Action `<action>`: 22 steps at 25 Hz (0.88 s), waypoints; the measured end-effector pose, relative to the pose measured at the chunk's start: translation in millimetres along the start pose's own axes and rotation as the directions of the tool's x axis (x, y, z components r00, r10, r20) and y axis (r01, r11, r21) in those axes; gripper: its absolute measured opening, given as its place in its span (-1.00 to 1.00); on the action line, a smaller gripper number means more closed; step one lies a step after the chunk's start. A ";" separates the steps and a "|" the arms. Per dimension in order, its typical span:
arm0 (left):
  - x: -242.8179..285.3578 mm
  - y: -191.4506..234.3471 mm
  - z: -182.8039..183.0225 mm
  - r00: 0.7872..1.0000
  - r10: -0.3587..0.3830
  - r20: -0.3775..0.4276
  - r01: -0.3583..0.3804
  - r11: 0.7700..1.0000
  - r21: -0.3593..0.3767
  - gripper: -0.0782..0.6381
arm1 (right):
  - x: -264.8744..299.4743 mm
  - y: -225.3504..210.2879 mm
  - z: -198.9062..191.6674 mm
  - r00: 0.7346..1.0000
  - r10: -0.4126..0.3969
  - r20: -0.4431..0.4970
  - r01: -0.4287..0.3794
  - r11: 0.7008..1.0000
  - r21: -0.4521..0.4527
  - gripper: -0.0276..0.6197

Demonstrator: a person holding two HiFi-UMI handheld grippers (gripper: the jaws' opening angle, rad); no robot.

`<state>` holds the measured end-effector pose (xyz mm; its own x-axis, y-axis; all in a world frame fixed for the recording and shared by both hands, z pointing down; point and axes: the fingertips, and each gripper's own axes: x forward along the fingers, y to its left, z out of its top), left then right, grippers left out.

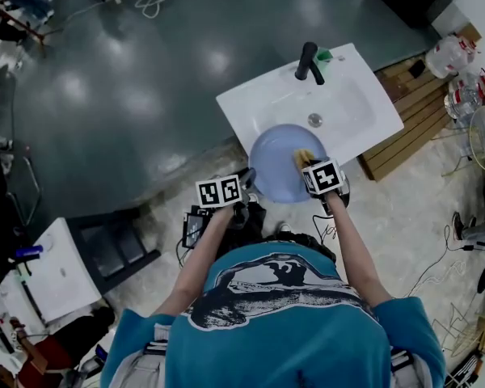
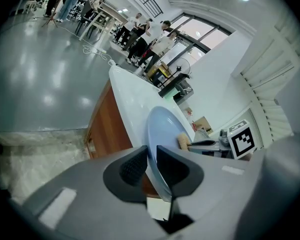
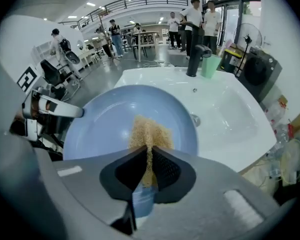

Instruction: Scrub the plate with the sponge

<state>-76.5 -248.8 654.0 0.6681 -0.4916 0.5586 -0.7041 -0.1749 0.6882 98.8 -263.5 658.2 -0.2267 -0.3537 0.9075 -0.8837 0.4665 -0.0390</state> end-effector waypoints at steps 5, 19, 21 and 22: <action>0.5 -3.7 -0.7 1.000 -0.012 -0.005 0.012 1.000 -0.007 -0.57 | -0.7 -26.4 0.2 0.998 -0.063 -0.013 0.063 0.998 0.010 -0.82; 0.7 -1.4 -1.8 1.000 0.023 -0.008 -0.023 1.000 0.010 -0.58 | -9.0 124.2 16.3 0.963 0.265 0.049 -0.259 0.961 -0.102 -0.82; 0.8 -1.3 -1.3 1.000 0.028 -0.007 -0.027 1.000 0.012 -0.58 | -2.8 136.0 7.3 0.963 0.271 -0.003 -0.268 0.949 -0.165 -0.82; 0.9 -1.6 -1.2 1.000 0.029 -0.007 -0.029 1.000 0.011 -0.59 | -0.8 137.5 2.3 0.963 0.268 -0.023 -0.267 0.946 -0.184 -0.82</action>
<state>-74.4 -247.9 654.0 0.6492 -0.4904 0.5814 -0.7255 -0.1699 0.6669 -23.5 -200.9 651.2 -0.4456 -0.1977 0.8731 -0.7001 0.6848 -0.2022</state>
